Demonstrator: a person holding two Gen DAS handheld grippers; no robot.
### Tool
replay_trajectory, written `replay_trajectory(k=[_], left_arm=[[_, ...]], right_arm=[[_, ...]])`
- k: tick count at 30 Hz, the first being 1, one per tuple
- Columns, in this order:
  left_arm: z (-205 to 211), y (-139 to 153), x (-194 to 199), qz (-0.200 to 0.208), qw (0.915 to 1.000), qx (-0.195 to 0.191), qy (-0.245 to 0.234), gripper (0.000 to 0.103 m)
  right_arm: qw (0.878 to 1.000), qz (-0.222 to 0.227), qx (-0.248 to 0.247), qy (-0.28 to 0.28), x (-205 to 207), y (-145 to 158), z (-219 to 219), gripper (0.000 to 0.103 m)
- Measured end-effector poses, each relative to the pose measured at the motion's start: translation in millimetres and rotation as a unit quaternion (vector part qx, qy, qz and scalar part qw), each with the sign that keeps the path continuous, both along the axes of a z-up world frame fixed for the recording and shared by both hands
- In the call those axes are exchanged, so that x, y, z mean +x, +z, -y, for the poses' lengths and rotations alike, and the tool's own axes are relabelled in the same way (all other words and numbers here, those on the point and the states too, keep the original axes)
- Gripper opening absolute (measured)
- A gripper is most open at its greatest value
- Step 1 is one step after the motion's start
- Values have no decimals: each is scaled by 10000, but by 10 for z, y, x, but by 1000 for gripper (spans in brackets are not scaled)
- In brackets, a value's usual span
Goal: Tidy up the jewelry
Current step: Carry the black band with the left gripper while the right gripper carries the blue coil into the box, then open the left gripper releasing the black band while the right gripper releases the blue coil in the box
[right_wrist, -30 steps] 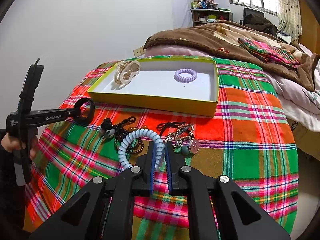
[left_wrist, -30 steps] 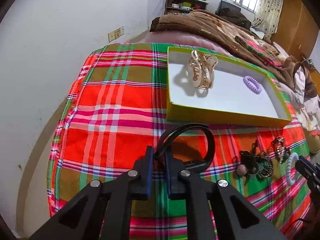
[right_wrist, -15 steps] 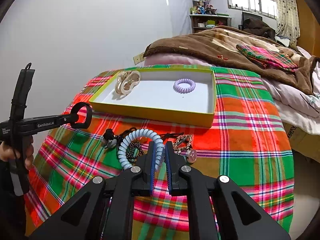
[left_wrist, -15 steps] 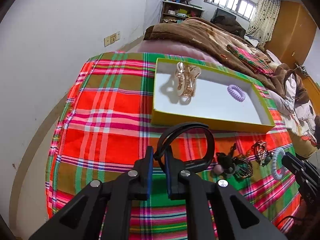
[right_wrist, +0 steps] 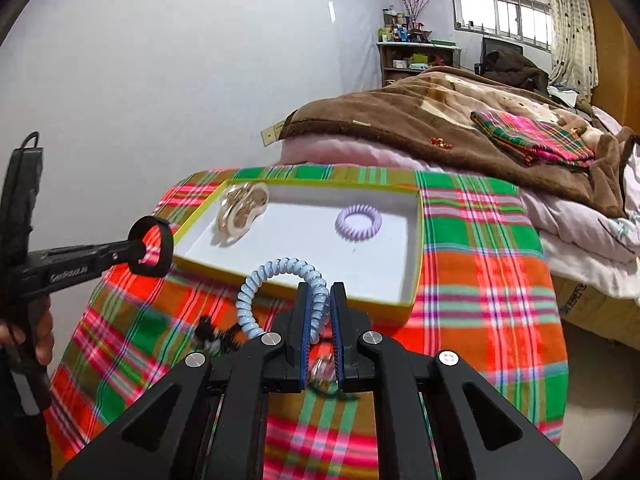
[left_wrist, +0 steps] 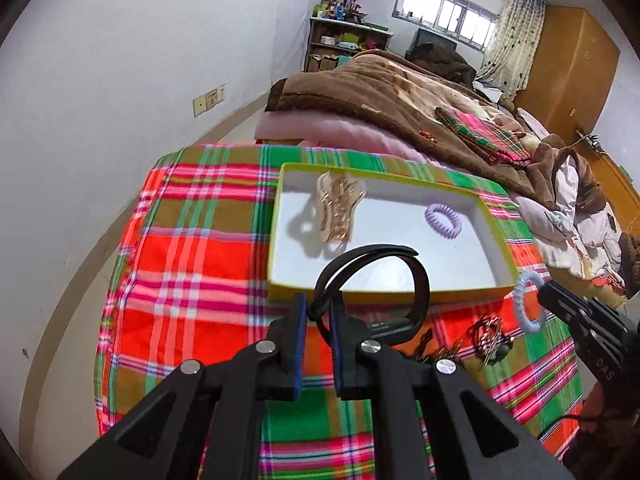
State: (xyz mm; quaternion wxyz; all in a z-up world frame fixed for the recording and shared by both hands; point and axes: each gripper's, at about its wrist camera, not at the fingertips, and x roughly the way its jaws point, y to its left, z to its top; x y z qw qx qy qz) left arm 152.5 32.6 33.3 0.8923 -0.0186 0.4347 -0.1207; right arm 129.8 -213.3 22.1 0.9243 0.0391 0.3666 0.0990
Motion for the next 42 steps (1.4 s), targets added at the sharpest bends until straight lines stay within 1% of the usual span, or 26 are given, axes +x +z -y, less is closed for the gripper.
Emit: replay_trajectory(k=[7,10,22,33,42], left_arm=[[199,-23,159,-53,9999,-2,-130,11],[256,-90,245,-158,9998,-27,-155,11],[339,-301,519,-441,9989,-73,-109,11],[358,-404,673,-610,9980,79,-163,11],[359,-512,724,-789,9966,80,-204,12]], right_arm=[[9999,-54,-64,-61,401,26,53,9],[9999,-113,-90,-43,573,8,35,9],[9986,-486,-211,91,1216,-196,-134,9],[9959,-826,-320,205,1587,-405,-319,9],[9941,-988,-375,229,1706,-528,-363,9]])
